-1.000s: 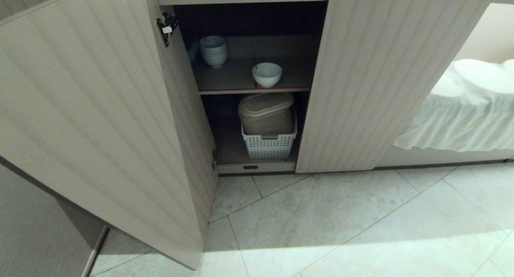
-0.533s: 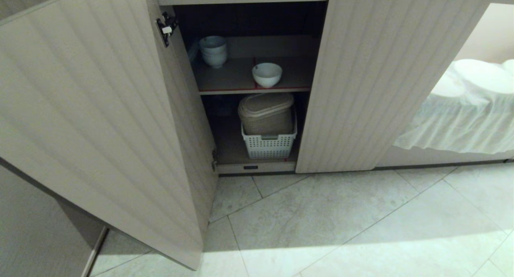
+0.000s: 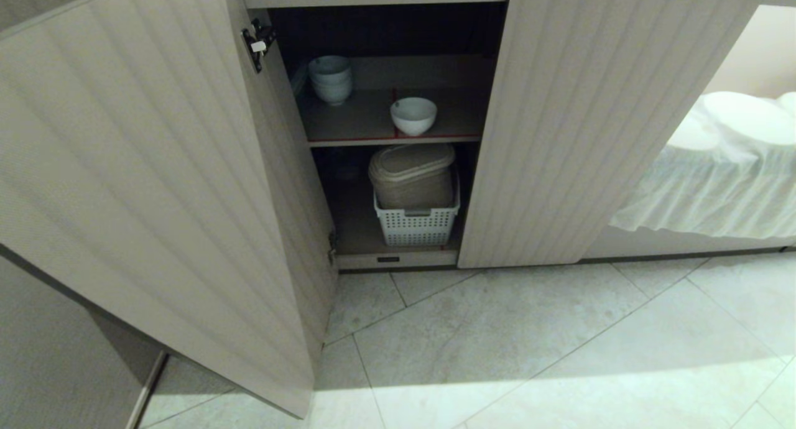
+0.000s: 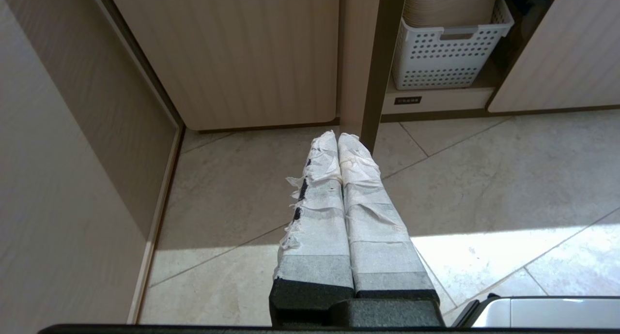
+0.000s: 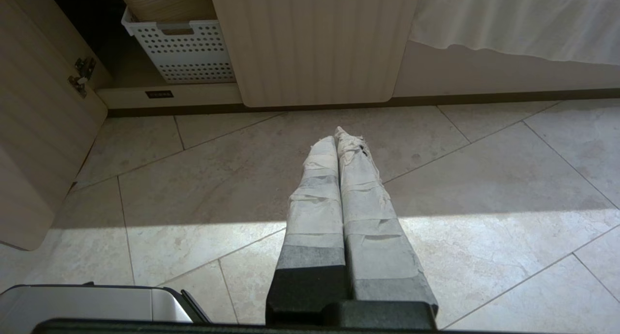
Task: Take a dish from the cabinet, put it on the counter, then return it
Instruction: Close the cabinet door
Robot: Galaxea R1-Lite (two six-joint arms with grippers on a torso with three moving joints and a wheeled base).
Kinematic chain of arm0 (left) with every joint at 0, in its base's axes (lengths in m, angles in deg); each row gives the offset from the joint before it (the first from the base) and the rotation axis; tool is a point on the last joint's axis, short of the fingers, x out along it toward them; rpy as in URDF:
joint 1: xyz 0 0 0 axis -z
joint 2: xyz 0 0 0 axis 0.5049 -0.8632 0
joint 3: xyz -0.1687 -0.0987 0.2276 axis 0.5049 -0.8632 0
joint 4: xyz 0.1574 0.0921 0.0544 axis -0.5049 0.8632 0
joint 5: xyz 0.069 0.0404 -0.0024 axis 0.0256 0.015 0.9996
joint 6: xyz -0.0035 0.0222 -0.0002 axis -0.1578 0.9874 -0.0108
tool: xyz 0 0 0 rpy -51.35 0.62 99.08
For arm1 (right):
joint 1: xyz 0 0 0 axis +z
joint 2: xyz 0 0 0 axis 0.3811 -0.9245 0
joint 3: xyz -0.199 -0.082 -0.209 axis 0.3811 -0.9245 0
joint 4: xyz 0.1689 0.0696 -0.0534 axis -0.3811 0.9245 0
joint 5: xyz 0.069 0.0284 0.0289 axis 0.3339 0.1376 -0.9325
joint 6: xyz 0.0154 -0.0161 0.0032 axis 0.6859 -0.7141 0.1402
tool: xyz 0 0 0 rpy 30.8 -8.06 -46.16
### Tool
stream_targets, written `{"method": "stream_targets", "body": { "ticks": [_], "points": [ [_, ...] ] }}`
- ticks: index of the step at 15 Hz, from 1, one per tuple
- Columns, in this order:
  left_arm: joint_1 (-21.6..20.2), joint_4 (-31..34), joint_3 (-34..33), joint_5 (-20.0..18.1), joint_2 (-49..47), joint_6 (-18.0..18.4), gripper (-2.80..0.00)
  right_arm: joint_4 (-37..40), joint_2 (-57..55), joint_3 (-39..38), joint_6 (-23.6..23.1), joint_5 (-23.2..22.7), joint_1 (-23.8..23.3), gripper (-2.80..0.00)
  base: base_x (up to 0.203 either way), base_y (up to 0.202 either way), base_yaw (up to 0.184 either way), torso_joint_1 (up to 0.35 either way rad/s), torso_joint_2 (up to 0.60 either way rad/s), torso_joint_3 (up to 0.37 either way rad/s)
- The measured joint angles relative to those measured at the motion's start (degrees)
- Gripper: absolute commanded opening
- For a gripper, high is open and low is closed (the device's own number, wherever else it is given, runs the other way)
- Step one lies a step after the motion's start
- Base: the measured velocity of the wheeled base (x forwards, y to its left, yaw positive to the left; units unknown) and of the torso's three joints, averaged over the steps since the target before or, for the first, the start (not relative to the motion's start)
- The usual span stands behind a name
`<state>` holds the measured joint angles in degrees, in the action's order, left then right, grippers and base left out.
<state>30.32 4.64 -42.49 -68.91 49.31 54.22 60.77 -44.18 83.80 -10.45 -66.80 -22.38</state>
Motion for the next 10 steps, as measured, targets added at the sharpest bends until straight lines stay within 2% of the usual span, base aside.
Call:
{"method": "stream_targets", "body": {
  "ticks": [10],
  "points": [
    [0.0, 0.0, 0.0, -0.02, 0.0, -0.02, -2.8, 0.0, 0.0, 0.0, -0.02, -0.02, 0.0, -2.8, 0.0, 0.0, 0.0, 0.0, 0.0, 0.0]
  ]
}}
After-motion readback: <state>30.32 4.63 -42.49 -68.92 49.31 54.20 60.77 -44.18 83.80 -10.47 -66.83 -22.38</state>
